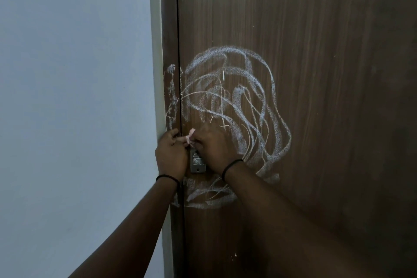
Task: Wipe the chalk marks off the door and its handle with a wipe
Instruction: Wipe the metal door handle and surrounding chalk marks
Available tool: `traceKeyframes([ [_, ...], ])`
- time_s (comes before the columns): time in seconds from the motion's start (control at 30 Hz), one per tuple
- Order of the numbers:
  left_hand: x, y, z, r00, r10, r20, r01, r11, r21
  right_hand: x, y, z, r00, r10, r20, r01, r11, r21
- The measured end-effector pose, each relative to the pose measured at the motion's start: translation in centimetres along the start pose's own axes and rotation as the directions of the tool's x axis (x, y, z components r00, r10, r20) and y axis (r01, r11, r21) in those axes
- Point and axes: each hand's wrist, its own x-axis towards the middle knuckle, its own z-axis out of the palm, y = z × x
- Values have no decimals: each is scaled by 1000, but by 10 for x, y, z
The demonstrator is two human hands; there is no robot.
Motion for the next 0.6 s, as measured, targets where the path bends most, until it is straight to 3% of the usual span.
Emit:
traceKeyframes([
  [0.1,-1,3,-1,998,-43,56,48,995,-83,-11,15,-5,998,40,44,-41,999,2],
  [0.23,-2,4,3,999,-27,41,30,996,-83,-3,20,-12,963,223,-149,-194,963,187],
  [0.43,-2,3,-2,997,-41,61,48,992,-120,5,4,-5,999,43,-20,-42,998,42],
  [0.53,-4,3,-2,996,-34,83,45,991,-129,-4,10,-10,970,220,-100,-206,969,137],
  [0.6,-4,0,-1,997,-18,80,27,993,-115,-9,9,-11,929,364,-72,-350,924,152],
])
